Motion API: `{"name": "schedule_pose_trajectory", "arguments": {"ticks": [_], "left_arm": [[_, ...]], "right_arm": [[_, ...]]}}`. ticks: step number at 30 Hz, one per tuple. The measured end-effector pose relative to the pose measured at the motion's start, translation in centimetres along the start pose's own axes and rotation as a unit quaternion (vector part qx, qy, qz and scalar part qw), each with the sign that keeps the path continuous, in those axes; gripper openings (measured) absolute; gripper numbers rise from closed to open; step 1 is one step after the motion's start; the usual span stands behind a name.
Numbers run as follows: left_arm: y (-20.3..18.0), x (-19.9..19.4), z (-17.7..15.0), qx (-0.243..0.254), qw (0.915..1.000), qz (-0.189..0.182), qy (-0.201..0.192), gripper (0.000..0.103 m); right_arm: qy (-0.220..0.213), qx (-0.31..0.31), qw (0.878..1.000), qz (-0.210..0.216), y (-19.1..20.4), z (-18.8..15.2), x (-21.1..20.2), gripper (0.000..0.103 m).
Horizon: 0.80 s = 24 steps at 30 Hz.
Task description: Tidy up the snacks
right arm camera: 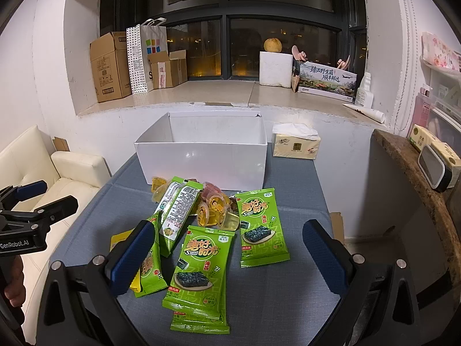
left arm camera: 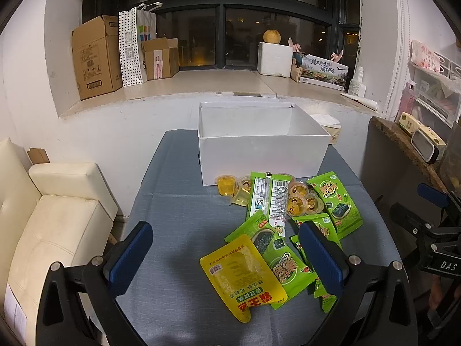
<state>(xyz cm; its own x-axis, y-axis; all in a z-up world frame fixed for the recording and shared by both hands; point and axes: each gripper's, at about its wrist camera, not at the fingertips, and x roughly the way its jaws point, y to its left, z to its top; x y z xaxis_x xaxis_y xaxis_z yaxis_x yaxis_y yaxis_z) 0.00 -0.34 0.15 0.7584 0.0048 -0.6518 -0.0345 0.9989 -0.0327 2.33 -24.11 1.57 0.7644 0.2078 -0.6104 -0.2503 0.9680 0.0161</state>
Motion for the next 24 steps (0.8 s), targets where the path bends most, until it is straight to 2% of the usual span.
{"name": "schedule_pose_trajectory", "arguments": {"ticks": [24], "left_arm": [[-0.35,0.22,-0.32,0.002,1.0000,-0.004,0.002,0.103]], "right_arm": [[-0.001,-0.001,1.000,0.001,0.16,-0.01,-0.05,0.103]]}}
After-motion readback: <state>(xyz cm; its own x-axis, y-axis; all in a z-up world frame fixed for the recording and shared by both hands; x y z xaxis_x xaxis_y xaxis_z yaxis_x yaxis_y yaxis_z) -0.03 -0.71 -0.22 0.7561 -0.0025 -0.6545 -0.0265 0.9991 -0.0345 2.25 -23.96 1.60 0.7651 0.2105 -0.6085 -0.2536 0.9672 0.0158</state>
